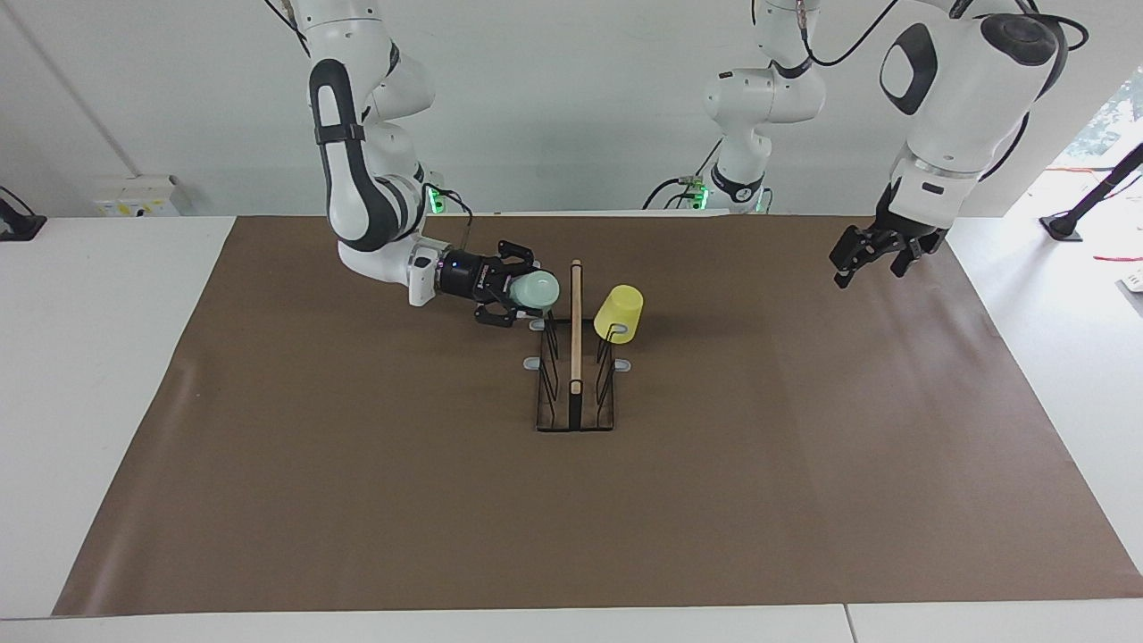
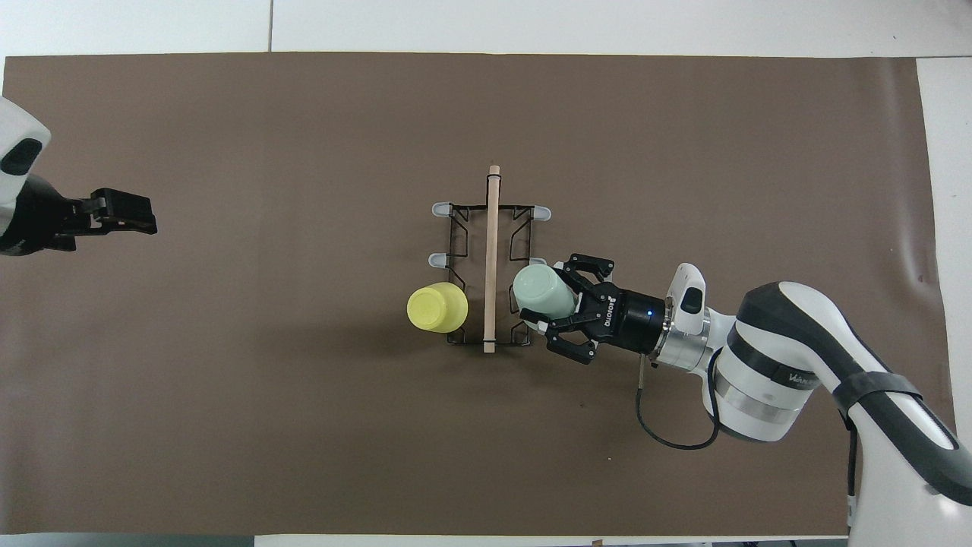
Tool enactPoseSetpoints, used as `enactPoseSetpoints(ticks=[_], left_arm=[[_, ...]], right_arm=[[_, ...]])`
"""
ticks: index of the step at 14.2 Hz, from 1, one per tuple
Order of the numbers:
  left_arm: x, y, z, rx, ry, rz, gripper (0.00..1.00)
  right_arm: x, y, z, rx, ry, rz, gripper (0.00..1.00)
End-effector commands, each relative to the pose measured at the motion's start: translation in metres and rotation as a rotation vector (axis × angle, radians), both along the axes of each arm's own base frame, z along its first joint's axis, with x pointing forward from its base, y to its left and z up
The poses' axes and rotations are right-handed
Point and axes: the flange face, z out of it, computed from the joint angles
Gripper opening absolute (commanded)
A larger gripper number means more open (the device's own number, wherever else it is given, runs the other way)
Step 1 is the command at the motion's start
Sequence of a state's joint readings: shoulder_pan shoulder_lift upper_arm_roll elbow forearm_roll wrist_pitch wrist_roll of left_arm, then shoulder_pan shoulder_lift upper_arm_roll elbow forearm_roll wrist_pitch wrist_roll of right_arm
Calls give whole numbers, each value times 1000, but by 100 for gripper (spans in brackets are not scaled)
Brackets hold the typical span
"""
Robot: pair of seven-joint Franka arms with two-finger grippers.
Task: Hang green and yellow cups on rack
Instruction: 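Hang the green cup on a rack peg with the right gripper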
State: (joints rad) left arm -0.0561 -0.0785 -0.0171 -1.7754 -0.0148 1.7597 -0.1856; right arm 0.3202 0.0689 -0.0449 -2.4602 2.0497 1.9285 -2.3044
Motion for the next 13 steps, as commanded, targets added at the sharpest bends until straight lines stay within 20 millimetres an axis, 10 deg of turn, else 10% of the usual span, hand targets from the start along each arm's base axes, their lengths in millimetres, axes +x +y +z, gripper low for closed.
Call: enactPoseSetpoints(ticks=[1, 9, 11, 13], left_arm=[[2, 18, 22, -30, 41, -56, 100], [-5, 25, 23, -29, 136, -140, 100], [-8, 25, 18, -29, 148, -140, 100], [-10, 26, 17, -29, 150, -139, 100]], right_arm=[[-8, 7, -14, -39, -15, -1, 0], [-20, 6, -32, -105, -12, 0, 0], [-17, 8, -29, -84, -13, -18, 100], [-9, 6, -18, -51, -7, -35, 100]])
